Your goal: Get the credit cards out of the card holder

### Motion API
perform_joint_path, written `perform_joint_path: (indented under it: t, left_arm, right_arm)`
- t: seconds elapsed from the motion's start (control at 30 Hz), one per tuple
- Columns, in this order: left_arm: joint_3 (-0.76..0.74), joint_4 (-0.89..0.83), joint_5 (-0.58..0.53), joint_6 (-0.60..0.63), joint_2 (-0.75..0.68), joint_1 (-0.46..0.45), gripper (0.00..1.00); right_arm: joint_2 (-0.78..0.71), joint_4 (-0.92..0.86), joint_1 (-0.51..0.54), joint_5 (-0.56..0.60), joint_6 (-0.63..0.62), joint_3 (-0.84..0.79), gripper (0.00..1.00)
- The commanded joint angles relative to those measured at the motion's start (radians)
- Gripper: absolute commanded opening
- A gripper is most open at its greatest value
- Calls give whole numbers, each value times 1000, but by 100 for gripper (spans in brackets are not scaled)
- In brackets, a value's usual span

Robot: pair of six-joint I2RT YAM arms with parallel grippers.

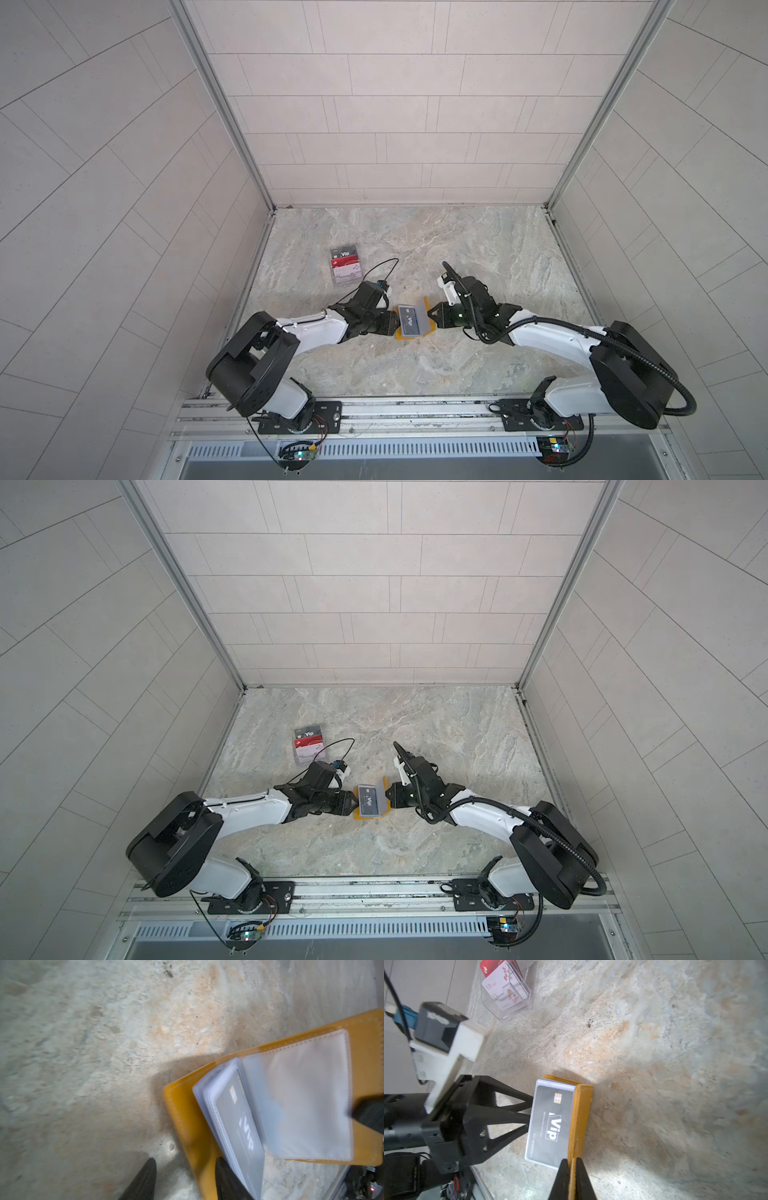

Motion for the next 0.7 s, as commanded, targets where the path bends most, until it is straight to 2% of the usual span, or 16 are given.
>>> perform_joint_path:
  t: [0.0, 0.2, 0.3, 0.53, 0.67]
  left_arm:
    - [14, -145, -76, 29, -35, 0, 51]
    - [22, -181, -79, 44, -88, 0, 50]
    - [21, -179, -62, 49, -113, 0, 49]
    - [23, -157, 8, 61, -148, 0, 47]
    - [33, -149, 15, 60, -134, 0, 43]
  right_arm:
    - [-7, -46, 5, 51, -11, -19, 13]
    - [-27, -118, 5, 107, -43, -12, 23]
    - [-50, -190, 5, 173, -62, -2, 33]
    - [-104, -342, 5, 277, -134, 48, 34]
    - [-148, -411, 6, 254, -185, 96, 35]
